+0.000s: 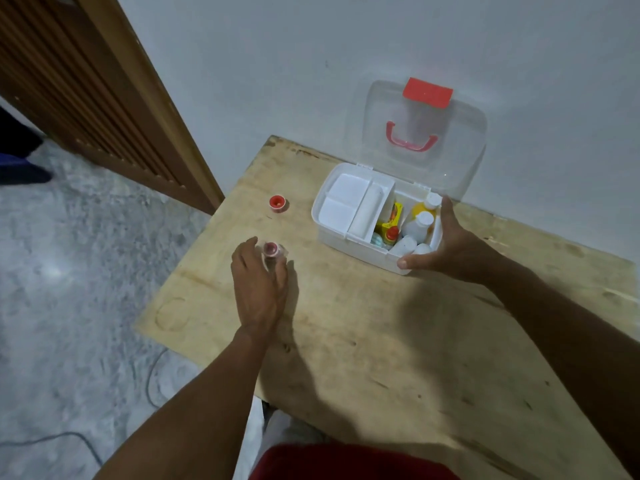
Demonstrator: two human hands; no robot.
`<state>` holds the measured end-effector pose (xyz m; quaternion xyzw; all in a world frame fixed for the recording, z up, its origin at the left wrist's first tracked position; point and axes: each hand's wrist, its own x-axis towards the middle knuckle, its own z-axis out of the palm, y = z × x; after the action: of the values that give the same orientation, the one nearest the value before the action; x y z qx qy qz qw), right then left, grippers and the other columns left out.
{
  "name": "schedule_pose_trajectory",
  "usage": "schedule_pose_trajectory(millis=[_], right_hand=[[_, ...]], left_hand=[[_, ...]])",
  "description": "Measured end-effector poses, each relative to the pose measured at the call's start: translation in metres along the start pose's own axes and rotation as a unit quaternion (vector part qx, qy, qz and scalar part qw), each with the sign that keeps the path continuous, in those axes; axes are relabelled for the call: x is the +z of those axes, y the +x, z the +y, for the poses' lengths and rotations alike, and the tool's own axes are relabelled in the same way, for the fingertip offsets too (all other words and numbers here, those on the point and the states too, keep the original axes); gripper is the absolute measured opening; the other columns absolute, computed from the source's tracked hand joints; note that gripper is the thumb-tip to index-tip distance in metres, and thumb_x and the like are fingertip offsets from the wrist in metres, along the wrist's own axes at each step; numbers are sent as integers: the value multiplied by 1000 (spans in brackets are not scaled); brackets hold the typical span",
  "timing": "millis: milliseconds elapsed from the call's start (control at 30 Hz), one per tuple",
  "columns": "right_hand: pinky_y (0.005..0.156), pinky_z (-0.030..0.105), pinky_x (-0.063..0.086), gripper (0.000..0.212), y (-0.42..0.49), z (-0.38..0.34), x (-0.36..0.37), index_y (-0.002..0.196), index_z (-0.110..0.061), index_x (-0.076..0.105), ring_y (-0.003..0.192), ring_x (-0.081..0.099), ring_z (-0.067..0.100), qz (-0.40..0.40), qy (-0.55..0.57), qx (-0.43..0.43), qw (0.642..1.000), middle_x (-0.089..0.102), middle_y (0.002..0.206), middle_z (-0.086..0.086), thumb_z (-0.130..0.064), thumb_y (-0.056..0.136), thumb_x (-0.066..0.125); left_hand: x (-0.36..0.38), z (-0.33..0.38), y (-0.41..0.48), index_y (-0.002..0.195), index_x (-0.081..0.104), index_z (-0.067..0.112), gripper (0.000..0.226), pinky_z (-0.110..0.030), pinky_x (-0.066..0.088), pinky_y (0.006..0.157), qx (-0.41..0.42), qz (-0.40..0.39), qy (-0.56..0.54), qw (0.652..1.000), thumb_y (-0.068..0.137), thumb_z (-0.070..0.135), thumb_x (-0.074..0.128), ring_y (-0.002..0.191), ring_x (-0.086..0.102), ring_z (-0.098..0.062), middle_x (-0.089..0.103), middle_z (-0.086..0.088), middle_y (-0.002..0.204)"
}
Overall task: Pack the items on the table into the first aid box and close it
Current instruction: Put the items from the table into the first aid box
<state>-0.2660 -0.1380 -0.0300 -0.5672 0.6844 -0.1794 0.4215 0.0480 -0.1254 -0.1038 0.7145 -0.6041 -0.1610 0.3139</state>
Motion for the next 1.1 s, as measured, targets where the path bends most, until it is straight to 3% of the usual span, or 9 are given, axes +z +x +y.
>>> schedule_pose_trajectory(millis=[133,300,433,533,733,833,967,1033,1100], right_hand=[[105,45,46,132,-3,-5,0,144,-49,5,123,54,17,1,-12,0,1000,47,138,-18,-58,46,92],[102,29,37,141,-3,-4,1,152,-39,-10,128,37,9,12,-31,23,999,31,142,-23,-49,54,91],[104,36,45,140,-3,-8,1,150,-45,-5,129,44,12,11,-31,15,999,36,143,-23,-57,48,90],[104,41,48,136,-4,-12,0,148,-45,-2,127,47,13,4,-19,5,1000,38,139,-25,-58,47,89],[77,1,43,124,-5,-10,0,145,-46,-2,104,46,-19,5,-1,11,1000,30,119,-45,-31,63,91],[68,-7,40,117,-6,-12,0,131,-54,-4,95,40,-31,5,10,16,1000,27,115,-46,-24,67,89],[67,-8,39,116,-6,-9,2,130,-55,-6,90,36,-44,10,21,11,1000,23,105,-57,-22,69,88],[68,-9,37,117,-5,-9,3,133,-51,-6,90,32,-46,12,24,12,1000,19,104,-59,-22,69,88],[69,-10,36,118,-6,-9,3,132,-53,-6,90,32,-46,16,20,11,1000,19,108,-56,-25,68,88]], left_hand=[[12,4,16,141,41,-4,65,-37,38,109,-5,-26,-29,999,88,20,70,132,44,-34,46,-22,142],[30,3,40,144,34,-11,71,-55,31,115,36,-43,20,998,96,35,59,142,31,-42,36,-29,149],[42,1,64,146,30,-14,72,-56,25,117,52,-73,79,993,102,40,47,145,23,-44,29,-32,152],[47,6,87,150,22,-11,80,-54,22,119,20,-83,33,996,97,35,58,148,17,-42,23,-31,156],[55,12,122,150,24,-7,77,-49,13,122,20,-89,3,996,96,31,62,147,19,-40,25,-27,156],[64,10,132,130,47,-8,46,-61,27,112,52,-85,17,995,96,21,61,124,45,-47,50,-28,132],[60,18,134,121,49,-12,38,-65,37,98,20,-105,17,994,97,18,53,113,47,-49,53,-29,123],[59,16,135,122,48,-10,43,-62,39,99,-10,-127,-8,992,96,23,52,117,47,-48,53,-26,125],[50,23,135,119,48,-6,40,-44,49,96,-36,-135,-65,988,95,25,52,113,56,-31,55,-13,122]])
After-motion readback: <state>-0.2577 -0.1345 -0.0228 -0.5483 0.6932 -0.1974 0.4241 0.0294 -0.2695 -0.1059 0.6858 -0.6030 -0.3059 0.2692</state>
